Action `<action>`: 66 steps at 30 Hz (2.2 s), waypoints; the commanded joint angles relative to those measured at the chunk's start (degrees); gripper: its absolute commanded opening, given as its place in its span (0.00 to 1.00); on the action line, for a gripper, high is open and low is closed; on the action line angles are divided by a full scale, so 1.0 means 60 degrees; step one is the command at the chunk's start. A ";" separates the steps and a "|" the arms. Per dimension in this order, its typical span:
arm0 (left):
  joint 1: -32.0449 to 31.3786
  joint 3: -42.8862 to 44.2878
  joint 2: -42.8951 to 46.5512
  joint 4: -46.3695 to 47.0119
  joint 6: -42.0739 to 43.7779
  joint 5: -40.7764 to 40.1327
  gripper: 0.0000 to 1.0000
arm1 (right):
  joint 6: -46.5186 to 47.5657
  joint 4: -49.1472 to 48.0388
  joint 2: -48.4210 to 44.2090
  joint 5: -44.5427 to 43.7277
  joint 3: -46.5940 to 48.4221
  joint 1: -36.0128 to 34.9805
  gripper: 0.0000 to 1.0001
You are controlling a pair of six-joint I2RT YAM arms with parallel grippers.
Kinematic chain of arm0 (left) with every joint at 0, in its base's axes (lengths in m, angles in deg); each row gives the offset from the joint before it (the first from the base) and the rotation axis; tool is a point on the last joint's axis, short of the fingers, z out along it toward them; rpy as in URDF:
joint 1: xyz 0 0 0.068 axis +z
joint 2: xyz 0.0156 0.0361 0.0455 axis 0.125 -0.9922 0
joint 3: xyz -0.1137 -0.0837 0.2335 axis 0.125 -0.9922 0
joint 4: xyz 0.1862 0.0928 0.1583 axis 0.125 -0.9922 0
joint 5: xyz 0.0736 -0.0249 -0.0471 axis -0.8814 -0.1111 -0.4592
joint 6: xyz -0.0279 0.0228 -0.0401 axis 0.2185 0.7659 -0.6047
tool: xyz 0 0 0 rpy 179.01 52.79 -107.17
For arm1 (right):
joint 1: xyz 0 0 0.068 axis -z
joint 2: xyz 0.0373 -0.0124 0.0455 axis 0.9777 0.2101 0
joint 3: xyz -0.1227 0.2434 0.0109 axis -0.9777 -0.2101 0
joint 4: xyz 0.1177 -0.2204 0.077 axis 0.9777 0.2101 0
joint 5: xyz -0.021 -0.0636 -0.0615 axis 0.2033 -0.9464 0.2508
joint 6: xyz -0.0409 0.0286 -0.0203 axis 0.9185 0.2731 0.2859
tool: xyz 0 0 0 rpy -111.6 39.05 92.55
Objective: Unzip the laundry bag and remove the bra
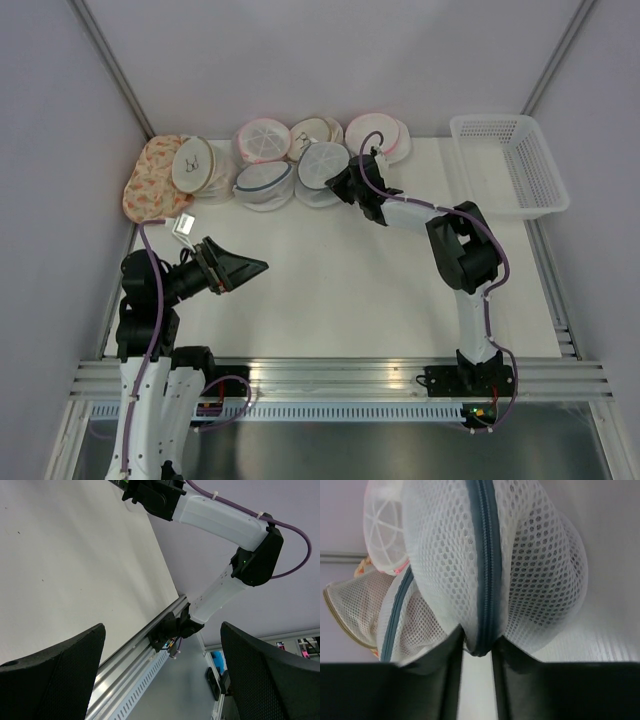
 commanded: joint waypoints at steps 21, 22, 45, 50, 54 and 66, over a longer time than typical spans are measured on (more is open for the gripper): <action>0.0014 -0.0755 -0.0573 -0.0090 0.1138 -0.0535 1.00 | 0.9363 0.9267 -0.2284 0.5854 -0.0847 0.0858 0.00; 0.0014 -0.0756 -0.0691 -0.0090 0.1255 -0.0565 1.00 | 0.9511 0.9502 -0.2417 0.5679 -0.0877 0.0858 0.00; -0.5083 0.0755 -0.6551 0.1547 0.4405 -0.5747 0.94 | 1.1240 1.1760 -0.2111 0.4124 0.1085 0.0126 0.00; -0.5215 0.0490 -0.6755 0.2178 0.4098 -0.6922 0.94 | 1.1241 1.1731 -0.1702 0.4066 0.1129 0.0140 0.00; -0.5405 0.0124 -0.7356 0.3521 0.3967 -0.6925 0.92 | 1.1240 1.1614 -0.1496 0.4095 0.1086 0.0140 0.00; -0.5786 -0.1297 -0.8894 0.7437 0.3322 -0.5093 0.84 | 1.1182 1.1409 -0.0749 0.4227 0.1261 0.0155 0.01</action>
